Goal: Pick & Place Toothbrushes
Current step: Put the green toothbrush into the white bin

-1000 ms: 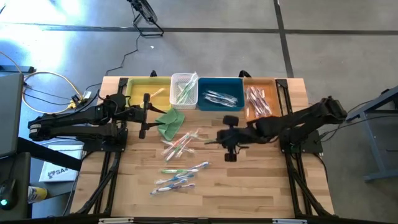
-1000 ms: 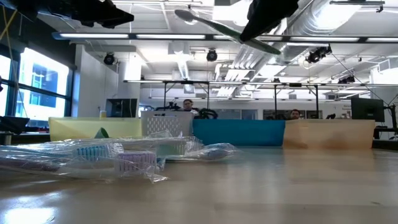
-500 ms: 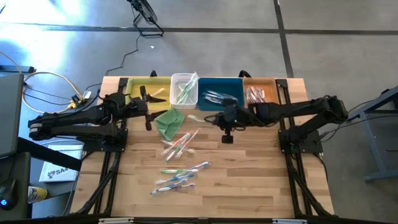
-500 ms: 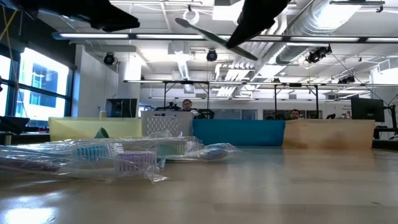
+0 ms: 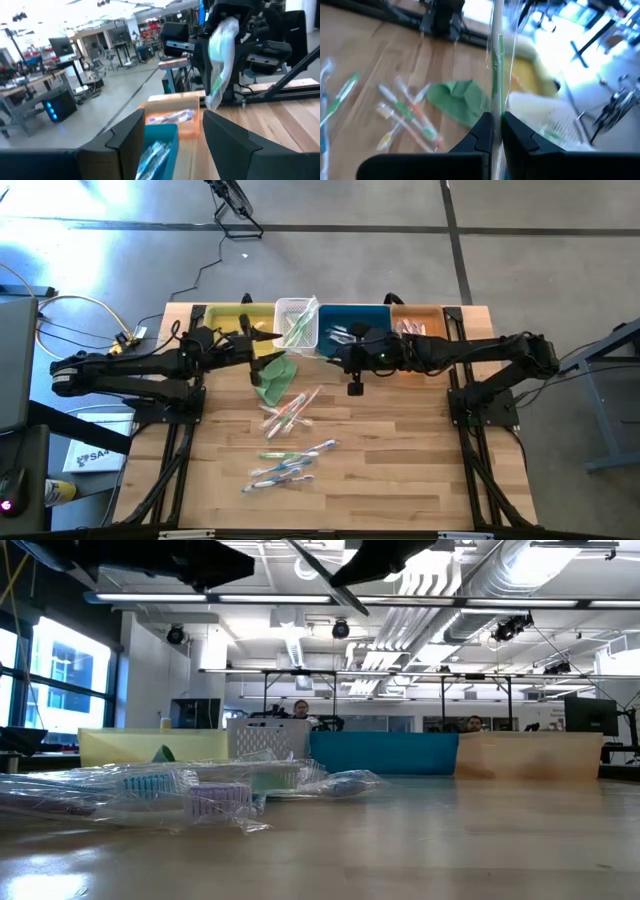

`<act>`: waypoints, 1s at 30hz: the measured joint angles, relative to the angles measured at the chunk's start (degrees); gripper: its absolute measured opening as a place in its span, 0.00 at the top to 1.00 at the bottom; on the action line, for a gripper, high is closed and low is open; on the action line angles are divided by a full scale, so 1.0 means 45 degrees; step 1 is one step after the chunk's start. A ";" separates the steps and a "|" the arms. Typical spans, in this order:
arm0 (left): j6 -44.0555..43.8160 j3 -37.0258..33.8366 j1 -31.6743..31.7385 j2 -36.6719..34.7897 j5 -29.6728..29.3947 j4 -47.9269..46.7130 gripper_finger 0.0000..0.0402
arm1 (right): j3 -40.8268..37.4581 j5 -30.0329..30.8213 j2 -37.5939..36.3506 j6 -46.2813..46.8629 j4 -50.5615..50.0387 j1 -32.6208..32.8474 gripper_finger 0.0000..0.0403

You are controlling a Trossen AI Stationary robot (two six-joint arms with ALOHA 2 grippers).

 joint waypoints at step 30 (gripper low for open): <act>-0.1860 0.2005 0.0000 0.2787 0.3063 0.2356 0.51 | 0.0001 -0.0581 0.0068 -0.0894 0.2083 -0.0178 0.96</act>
